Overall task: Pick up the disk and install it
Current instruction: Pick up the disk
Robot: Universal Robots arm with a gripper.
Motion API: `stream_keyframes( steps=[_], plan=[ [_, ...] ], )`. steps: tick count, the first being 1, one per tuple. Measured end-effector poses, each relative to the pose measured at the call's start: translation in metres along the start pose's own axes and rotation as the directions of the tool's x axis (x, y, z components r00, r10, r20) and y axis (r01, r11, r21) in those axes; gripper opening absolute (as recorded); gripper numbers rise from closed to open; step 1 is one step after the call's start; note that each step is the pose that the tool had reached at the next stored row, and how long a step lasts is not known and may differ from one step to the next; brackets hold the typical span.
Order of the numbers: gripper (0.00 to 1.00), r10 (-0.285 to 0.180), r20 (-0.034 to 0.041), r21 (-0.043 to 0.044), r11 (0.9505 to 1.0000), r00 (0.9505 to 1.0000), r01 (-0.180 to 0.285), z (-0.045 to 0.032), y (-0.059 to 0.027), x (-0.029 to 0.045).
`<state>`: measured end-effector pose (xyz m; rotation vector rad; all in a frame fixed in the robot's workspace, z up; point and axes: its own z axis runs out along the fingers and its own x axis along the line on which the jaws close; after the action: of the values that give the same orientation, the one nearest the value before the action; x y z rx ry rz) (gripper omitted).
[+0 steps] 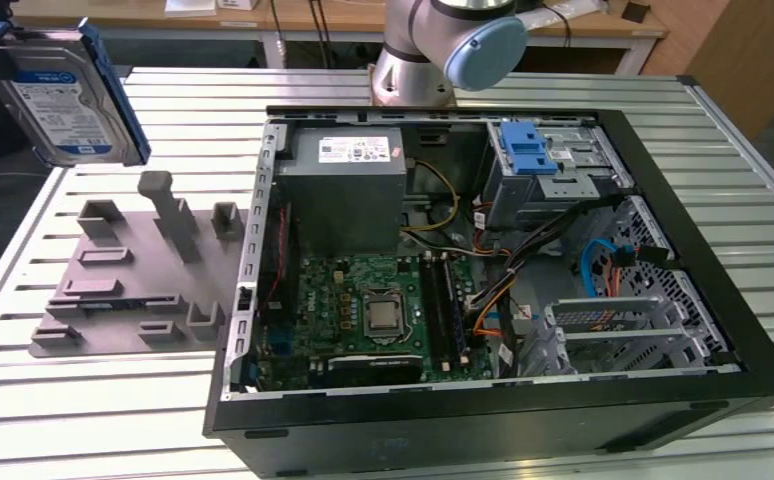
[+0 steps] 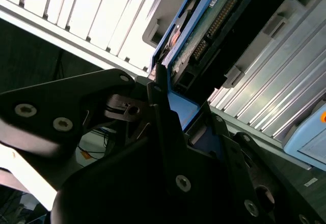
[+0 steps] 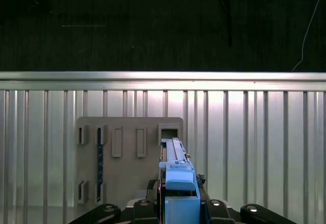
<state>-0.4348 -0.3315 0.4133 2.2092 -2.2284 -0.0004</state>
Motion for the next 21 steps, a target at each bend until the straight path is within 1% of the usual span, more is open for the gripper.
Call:
stream_keyframes(
  steps=[3,9,21],
  plan=[
    [0.36,0.000,0.0001,0.0002,1.0000,1.0000,0.000,-0.0081,0.0001,0.0000],
    [0.36,0.000,0.0001,0.0002,1.0000,1.0000,0.000,-0.0272,0.0001,0.0001],
    [0.36,0.000,0.0001,0.0003,1.0000,1.0000,0.000,-0.0591,0.0002,0.0002]
  ],
)
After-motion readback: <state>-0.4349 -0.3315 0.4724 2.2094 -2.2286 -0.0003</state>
